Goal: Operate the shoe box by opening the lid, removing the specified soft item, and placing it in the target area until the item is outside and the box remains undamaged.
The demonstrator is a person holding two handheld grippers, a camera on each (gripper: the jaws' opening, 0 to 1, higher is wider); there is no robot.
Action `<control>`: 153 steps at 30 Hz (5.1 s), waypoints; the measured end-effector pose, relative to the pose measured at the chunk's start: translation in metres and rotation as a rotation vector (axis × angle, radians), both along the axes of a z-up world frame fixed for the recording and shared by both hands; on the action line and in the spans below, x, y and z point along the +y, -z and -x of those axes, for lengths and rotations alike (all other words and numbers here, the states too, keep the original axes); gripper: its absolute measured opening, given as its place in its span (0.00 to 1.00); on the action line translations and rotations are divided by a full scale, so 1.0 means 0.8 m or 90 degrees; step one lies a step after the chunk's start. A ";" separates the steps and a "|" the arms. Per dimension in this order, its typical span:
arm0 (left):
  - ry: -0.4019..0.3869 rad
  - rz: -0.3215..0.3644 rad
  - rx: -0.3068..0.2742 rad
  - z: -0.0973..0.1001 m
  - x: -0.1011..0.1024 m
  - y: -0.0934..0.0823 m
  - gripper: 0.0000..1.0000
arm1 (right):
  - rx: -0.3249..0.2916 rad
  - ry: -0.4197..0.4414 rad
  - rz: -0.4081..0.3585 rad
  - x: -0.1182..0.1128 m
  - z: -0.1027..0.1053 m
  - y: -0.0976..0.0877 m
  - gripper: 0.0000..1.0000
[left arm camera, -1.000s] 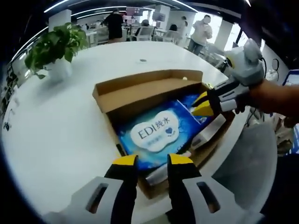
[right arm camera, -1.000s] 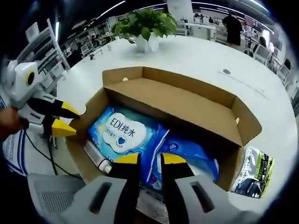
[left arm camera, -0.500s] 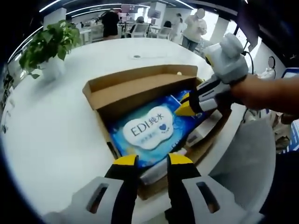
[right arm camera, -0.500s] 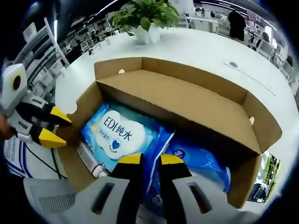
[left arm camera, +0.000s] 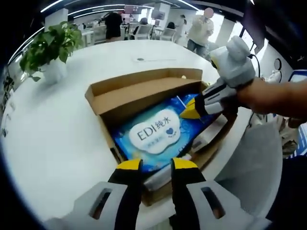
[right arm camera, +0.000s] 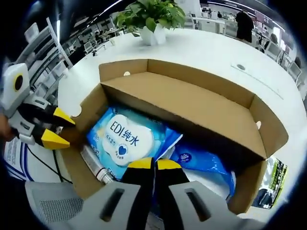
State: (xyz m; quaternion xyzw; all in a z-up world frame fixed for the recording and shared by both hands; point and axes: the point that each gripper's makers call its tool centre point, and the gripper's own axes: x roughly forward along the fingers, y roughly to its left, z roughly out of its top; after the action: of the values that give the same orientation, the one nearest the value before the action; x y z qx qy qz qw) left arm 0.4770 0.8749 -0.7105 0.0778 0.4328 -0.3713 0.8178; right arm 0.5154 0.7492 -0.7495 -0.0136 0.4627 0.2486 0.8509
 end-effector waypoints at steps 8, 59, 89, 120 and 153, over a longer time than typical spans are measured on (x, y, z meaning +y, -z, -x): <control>0.001 -0.005 0.008 -0.004 -0.010 0.006 0.21 | -0.017 0.012 0.013 -0.035 0.004 -0.016 0.00; -0.018 0.003 0.122 -0.051 -0.081 0.054 0.00 | -0.022 0.044 -0.007 -0.087 0.023 -0.014 0.00; -0.001 0.008 0.039 -0.025 -0.060 -0.041 0.00 | -0.063 0.038 -0.032 -0.067 0.040 -0.082 0.00; 0.057 0.027 0.022 -0.012 -0.131 -0.073 0.00 | -0.094 0.086 -0.025 -0.136 0.056 -0.115 0.00; 0.197 0.019 0.048 0.021 -0.326 -0.048 0.00 | -0.080 0.210 -0.005 -0.330 0.101 -0.097 0.00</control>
State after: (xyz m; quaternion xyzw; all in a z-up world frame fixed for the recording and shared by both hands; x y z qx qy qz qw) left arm 0.4601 0.6142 -0.6723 0.1170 0.4402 -0.5018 0.7353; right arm 0.4342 0.4853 -0.6716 0.0504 0.4034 0.1058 0.9075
